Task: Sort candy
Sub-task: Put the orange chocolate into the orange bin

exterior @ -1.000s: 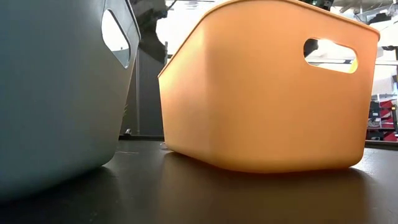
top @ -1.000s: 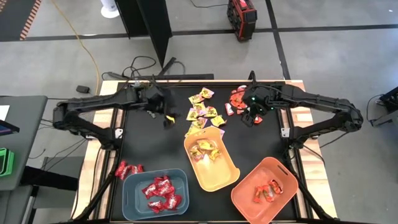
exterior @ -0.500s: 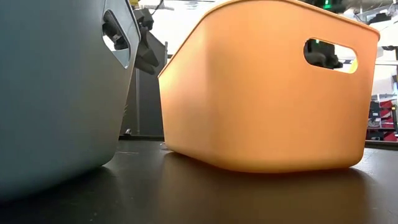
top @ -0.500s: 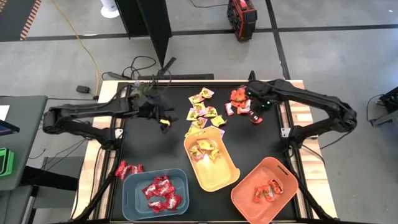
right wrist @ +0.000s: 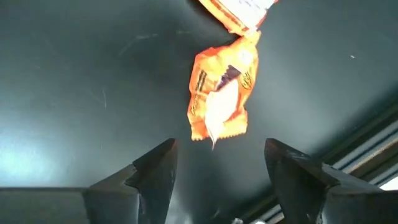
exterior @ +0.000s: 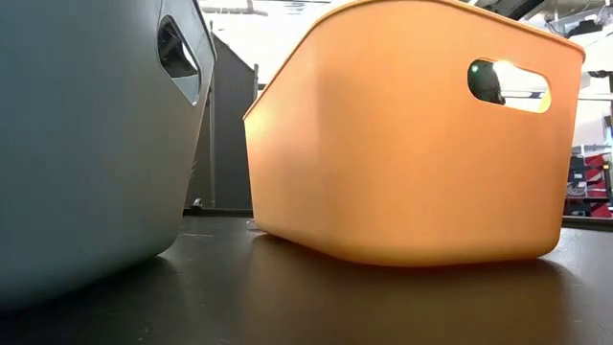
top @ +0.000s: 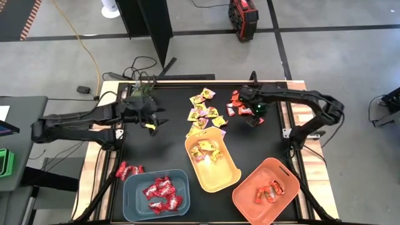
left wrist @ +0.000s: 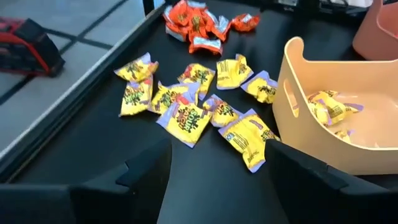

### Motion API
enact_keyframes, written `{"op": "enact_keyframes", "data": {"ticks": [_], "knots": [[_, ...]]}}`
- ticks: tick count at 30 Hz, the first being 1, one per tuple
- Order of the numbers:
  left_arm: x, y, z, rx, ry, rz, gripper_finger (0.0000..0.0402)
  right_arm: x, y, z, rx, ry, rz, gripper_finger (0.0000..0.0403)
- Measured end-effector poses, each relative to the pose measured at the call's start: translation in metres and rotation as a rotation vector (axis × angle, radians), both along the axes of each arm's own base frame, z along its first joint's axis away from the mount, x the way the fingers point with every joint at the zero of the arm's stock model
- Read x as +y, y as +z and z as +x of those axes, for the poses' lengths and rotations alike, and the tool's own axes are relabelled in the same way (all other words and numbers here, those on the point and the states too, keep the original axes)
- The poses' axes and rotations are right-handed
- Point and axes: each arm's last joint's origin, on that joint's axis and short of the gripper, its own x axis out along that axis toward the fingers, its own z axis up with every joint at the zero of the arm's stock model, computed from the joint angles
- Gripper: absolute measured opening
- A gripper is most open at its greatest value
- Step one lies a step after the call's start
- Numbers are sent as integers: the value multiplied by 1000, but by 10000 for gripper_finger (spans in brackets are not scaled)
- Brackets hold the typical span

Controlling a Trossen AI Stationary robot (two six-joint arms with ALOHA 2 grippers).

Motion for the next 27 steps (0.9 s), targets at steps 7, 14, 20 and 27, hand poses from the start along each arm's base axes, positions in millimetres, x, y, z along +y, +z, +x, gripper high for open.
{"op": "enact_keyframes", "data": {"ticks": [7, 14, 20, 27], "knots": [[-4, 10, -19, -70, 23, 33, 251, -6, -24, 7, 88, -5, 54, 258], [-6, 11, -25, -73, 27, 25, 251, -10, -50, 13, 178, -3, 110, 223], [-6, 11, -25, -69, 30, 17, 251, -8, -57, 17, 190, 11, 116, 97], [-6, 11, -25, -69, 30, 17, 251, 8, -32, 13, 225, 28, 126, 11]]}}
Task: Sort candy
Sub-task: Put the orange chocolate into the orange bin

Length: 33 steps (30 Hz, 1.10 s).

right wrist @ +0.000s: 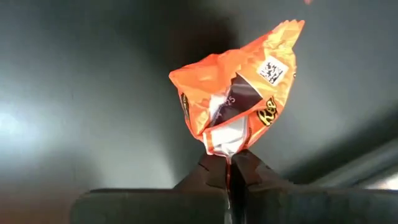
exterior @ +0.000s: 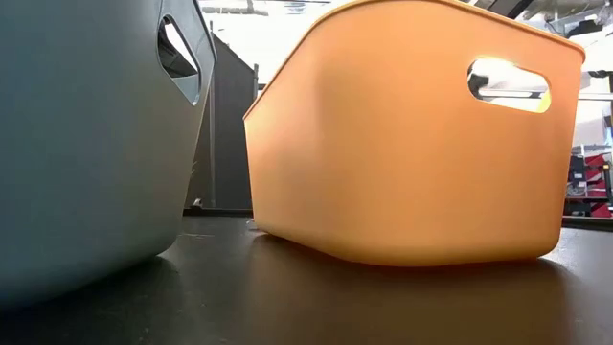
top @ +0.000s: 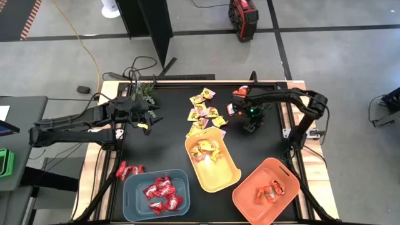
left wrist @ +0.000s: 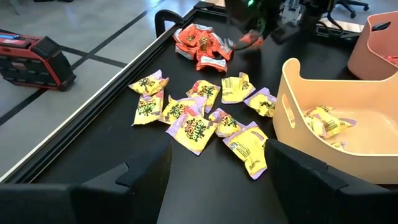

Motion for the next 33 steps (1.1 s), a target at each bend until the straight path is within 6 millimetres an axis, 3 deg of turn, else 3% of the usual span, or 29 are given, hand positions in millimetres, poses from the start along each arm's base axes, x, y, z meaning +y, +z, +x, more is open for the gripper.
{"op": "enact_keyframes", "data": {"ticks": [4, 9, 14, 20, 29, 33], "knots": [[0, 0, 0, 1, -1, 2, 251, 29, 43, -5, -7, 54, -6, 3], [0, 0, 0, 11, -11, 23, 251, 86, 102, -15, -243, 265, -40, 2], [2, -3, 4, 44, 12, 50, 251, 142, 132, -41, -450, 403, -54, 1], [7, -19, 15, 85, 51, 88, 251, 199, 129, -54, -456, 432, -32, 1], [13, -24, 21, 77, 80, 97, 251, 271, 98, -40, -447, 355, 124, 1], [13, -24, 21, 76, 80, 96, 251, 289, 86, -40, -379, 220, 137, 25]]}}
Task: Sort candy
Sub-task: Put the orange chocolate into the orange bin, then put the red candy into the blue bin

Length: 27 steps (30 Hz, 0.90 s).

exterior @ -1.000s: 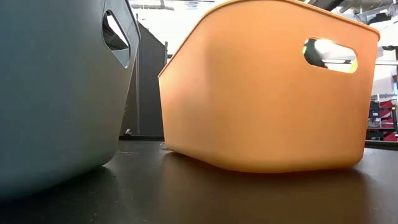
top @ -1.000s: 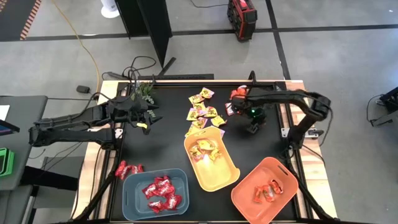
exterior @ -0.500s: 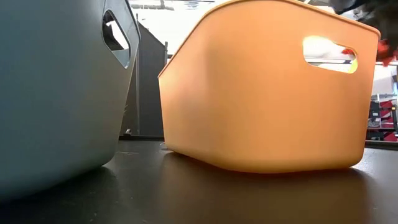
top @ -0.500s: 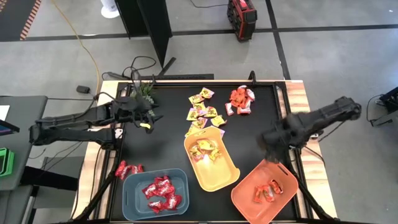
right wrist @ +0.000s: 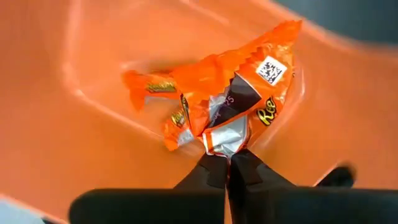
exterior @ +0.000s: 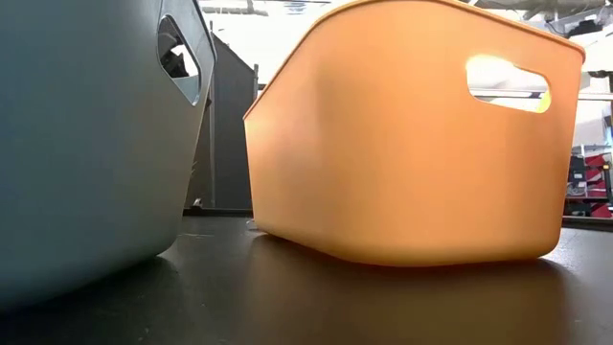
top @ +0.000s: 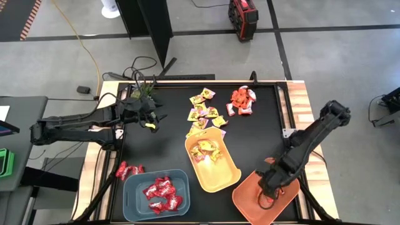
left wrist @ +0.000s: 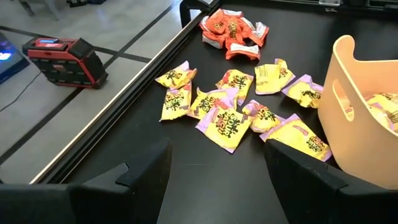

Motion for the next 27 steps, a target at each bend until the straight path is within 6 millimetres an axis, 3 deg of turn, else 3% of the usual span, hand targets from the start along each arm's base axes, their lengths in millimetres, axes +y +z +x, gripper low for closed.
{"op": "enact_keyframes", "data": {"ticks": [3, 7, 10, 13, 16, 21, 27], "knots": [[0, 0, 0, 0, 0, 1, 251, 6, -8, 1, 78, -74, -1, 73], [0, 0, 0, -4, 2, -4, 251, 8, -15, 6, 97, -98, -12, 170], [0, 0, 0, -5, 7, -17, 251, 6, -17, 8, 100, -87, -17, 246], [-1, -4, -2, 30, 2, -49, 251, 0, -14, 11, 87, -66, -17, 295], [-4, -4, -5, 25, -1, -84, 251, -10, -11, 15, 78, -61, -18, 312], [-17, 7, -7, 8, -83, -130, 251, -27, -3, 25, -2, -16, -3, 305], [-33, 7, -10, 202, -107, -257, 251, -60, 14, 40, -211, 95, -26, 291]]}}
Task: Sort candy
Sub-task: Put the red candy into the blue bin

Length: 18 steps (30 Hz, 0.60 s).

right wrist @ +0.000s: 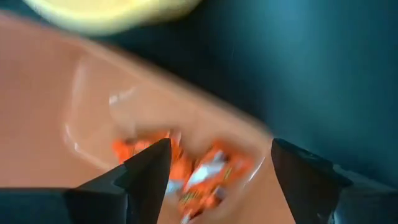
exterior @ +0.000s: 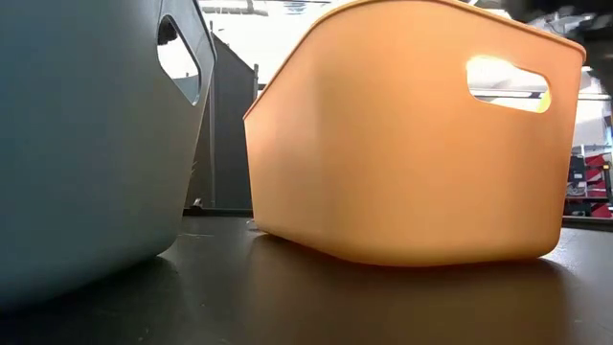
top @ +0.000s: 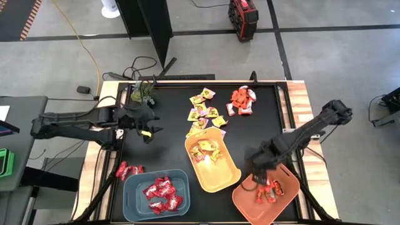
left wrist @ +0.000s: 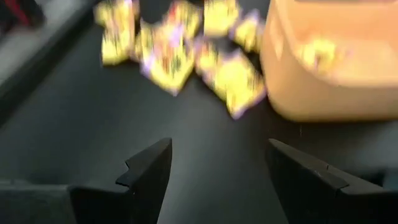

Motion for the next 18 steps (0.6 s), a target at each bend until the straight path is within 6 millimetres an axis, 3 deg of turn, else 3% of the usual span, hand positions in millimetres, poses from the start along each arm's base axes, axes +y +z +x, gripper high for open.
{"op": "enact_keyframes", "data": {"ticks": [9, 18], "knots": [[-27, -13, -10, 410, -7, -296, 251, -74, 41, 26, -261, 144, -236, 291], [-58, -25, -26, 890, 10, -567, 251, -120, 50, 56, -458, 288, -420, 291]]}}
